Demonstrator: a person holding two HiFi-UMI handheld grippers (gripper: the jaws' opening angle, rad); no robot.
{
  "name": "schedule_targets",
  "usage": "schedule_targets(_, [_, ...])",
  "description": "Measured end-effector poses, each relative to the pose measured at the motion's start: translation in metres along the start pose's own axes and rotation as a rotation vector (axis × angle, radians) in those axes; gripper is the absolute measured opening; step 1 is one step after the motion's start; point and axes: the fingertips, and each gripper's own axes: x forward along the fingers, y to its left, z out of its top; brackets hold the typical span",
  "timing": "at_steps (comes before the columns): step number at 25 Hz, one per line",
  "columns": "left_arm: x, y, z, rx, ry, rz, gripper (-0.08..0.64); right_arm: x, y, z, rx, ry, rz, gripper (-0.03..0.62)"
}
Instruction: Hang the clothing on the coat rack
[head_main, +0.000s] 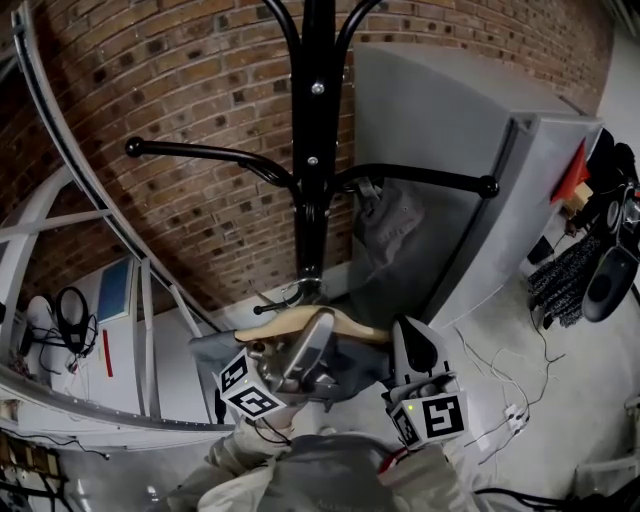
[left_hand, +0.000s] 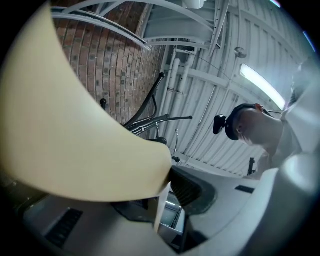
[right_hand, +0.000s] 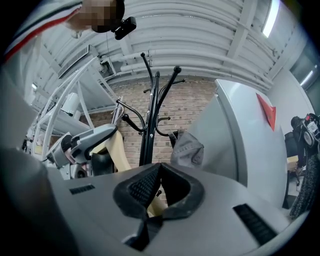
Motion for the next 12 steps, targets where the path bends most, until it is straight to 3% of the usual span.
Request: schedule_targets(12, [0.014, 0.012, 0.01, 0.022, -0.01, -0.007, 0.11, 0.007, -0.006, 0.003, -0.008, -0.006, 0.004, 0.025])
